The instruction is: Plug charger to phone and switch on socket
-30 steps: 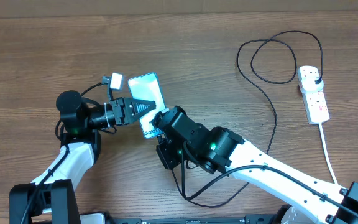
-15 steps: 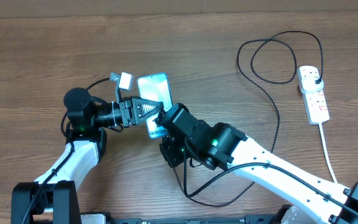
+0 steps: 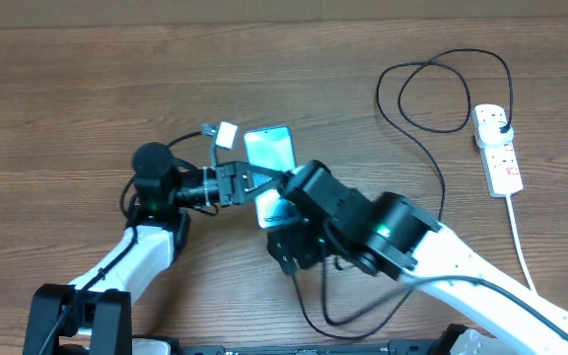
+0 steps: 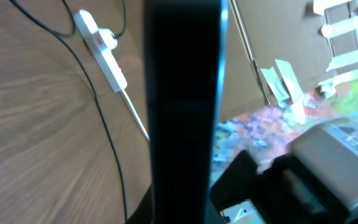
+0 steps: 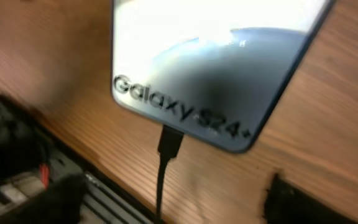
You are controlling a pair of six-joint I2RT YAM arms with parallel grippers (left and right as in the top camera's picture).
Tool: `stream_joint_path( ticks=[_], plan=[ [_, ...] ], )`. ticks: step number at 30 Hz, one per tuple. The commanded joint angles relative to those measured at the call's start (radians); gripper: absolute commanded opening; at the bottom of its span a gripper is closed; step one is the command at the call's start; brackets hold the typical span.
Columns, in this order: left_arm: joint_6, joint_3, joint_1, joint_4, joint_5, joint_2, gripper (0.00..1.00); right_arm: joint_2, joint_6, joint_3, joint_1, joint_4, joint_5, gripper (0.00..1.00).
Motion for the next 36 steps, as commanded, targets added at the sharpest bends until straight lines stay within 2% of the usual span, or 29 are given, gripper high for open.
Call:
stream_joint_path(
  ticks=[1, 4, 8, 12, 17, 24, 36],
  plan=[
    [-0.017, -0.004, -0.092, -0.012, -0.125, -0.003, 0.04, -0.113, -0.006, 0.035, -0.002, -0.061, 0.112, 1.00],
    [0.026, -0.004, -0.160, -0.105, -0.235, -0.003, 0.04, -0.180, -0.005, 0.035, -0.002, -0.105, 0.192, 1.00],
    [0.130, 0.005, -0.220, -0.335, -0.406, -0.003, 0.04, -0.262, -0.005, 0.035, -0.002, -0.119, 0.266, 1.00],
    [0.266, 0.050, -0.230, -0.572, -0.524, -0.003, 0.04, -0.310, -0.006, 0.035, -0.002, -0.109, 0.274, 1.00],
    [0.487, 0.119, -0.228, -0.758, -0.602, -0.002, 0.10, -0.308, -0.005, 0.034, -0.002, -0.108, 0.273, 1.00],
    [0.553, 0.141, -0.187, -0.802, -0.592, 0.015, 0.10, -0.305, 0.064, 0.034, -0.002, -0.079, 0.273, 1.00],
    [0.623, 0.172, -0.117, -0.717, -0.373, 0.232, 0.08, -0.304, 0.066, 0.033, -0.002, -0.049, 0.273, 1.00]
  ],
)
